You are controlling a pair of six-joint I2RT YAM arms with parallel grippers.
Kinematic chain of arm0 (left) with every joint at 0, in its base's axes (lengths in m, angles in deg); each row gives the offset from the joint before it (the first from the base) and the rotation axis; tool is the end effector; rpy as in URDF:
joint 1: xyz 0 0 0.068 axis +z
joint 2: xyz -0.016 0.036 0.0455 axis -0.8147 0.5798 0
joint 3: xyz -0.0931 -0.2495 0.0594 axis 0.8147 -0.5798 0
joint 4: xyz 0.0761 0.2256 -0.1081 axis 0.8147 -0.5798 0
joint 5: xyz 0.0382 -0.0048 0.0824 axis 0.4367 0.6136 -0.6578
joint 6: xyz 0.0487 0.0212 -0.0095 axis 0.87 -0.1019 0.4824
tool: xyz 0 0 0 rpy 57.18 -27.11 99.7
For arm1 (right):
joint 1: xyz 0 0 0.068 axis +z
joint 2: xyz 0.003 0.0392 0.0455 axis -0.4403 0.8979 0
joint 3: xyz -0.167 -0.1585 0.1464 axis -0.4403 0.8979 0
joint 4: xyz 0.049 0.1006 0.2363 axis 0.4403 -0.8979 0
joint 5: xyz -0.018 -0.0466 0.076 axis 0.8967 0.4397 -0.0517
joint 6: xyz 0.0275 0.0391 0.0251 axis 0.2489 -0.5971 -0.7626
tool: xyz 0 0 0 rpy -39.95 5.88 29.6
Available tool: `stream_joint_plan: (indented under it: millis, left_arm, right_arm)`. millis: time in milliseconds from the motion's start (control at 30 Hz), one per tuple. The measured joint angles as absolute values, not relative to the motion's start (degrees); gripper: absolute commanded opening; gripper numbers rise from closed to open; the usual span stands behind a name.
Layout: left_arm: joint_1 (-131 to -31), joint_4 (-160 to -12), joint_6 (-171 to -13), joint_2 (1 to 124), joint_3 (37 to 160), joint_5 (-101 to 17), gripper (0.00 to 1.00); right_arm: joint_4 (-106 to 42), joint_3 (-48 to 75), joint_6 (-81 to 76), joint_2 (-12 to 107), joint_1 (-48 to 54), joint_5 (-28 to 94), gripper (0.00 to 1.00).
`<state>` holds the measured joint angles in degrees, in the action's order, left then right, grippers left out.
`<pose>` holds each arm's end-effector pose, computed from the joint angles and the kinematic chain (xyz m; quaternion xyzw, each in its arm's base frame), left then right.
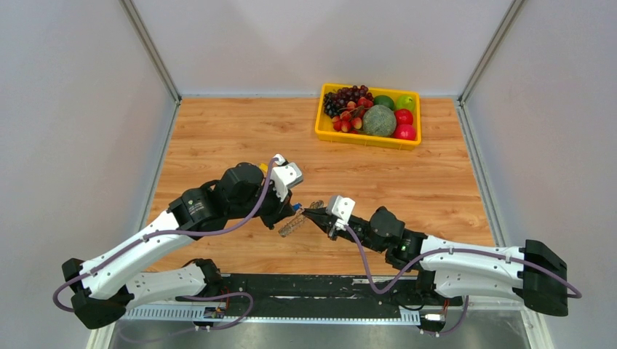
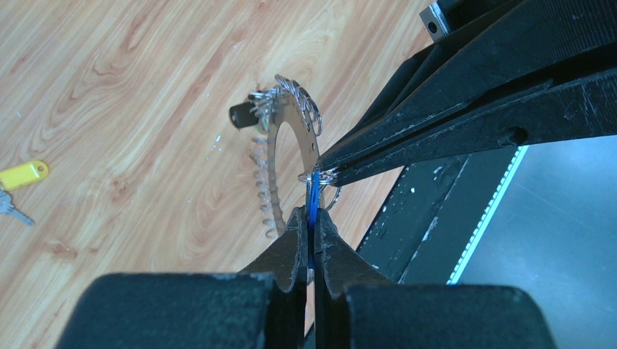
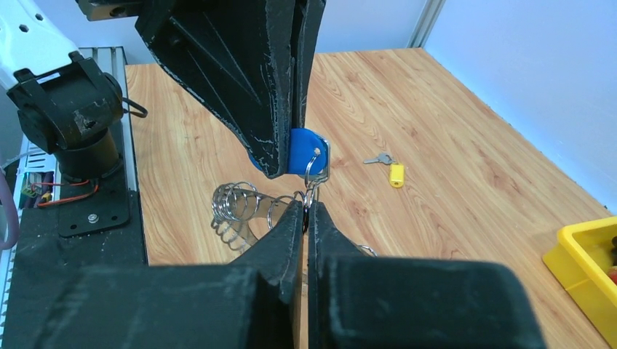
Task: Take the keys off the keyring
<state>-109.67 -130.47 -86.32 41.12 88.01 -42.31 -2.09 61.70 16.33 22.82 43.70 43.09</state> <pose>0.1046 -0.1585 0.3576 0.3942 0.7917 -0.2884 0.3670 0.0802 0.2128 0.2692 -0.4468 0.5446 0.3287 0.6291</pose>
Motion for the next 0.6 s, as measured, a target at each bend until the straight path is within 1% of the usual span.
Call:
stream_joint_plan:
  millis: [200, 600]
  left_arm:
    - [-109.7, -129.8, -89.5, 41.2, 88.0, -42.4, 0.0]
    - [-109.8, -129.1, -96.5, 44.1, 88.2, -36.8, 0.0]
  right_arm:
    - [-3.4, 62.0, 17.1, 20.5, 43.5, 41.0, 0.0]
    - [-1.1, 68.0, 21.0, 13.5, 43.4, 36.7, 0.0]
